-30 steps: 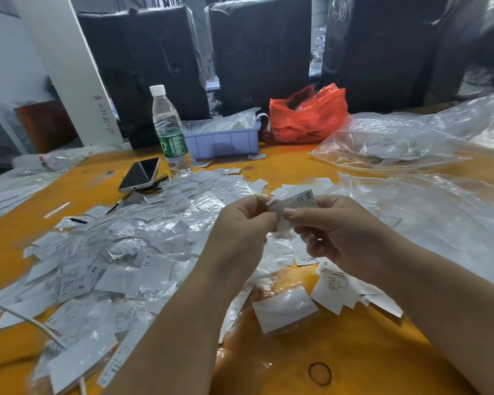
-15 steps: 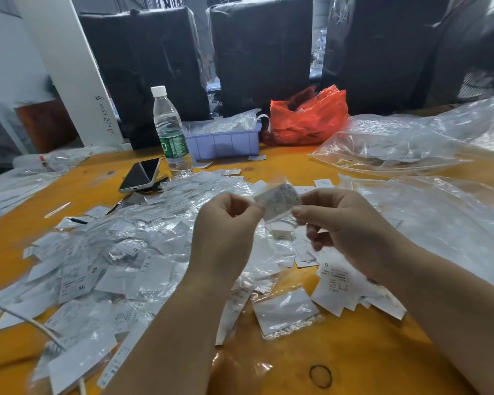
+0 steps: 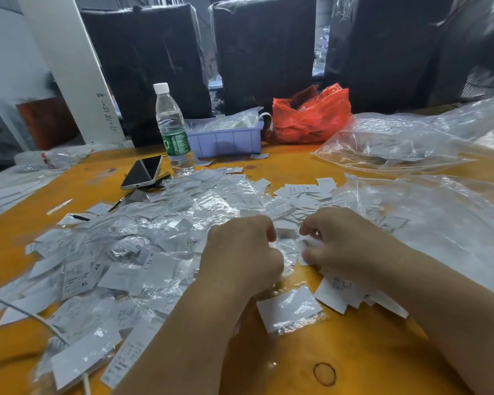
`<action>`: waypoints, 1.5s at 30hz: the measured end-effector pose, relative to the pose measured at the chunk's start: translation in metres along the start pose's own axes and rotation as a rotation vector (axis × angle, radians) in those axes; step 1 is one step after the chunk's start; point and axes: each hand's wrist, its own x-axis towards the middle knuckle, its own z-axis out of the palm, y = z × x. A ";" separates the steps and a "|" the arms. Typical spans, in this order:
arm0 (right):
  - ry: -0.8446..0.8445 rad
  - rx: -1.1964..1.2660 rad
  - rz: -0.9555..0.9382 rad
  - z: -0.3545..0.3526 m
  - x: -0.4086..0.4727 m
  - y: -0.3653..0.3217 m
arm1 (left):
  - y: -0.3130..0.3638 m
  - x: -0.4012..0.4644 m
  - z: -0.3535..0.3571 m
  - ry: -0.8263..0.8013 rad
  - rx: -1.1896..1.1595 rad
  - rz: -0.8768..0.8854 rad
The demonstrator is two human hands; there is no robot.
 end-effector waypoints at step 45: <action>0.410 1.039 -0.005 -0.013 -0.001 -0.008 | -0.001 0.007 0.016 0.067 -0.367 0.058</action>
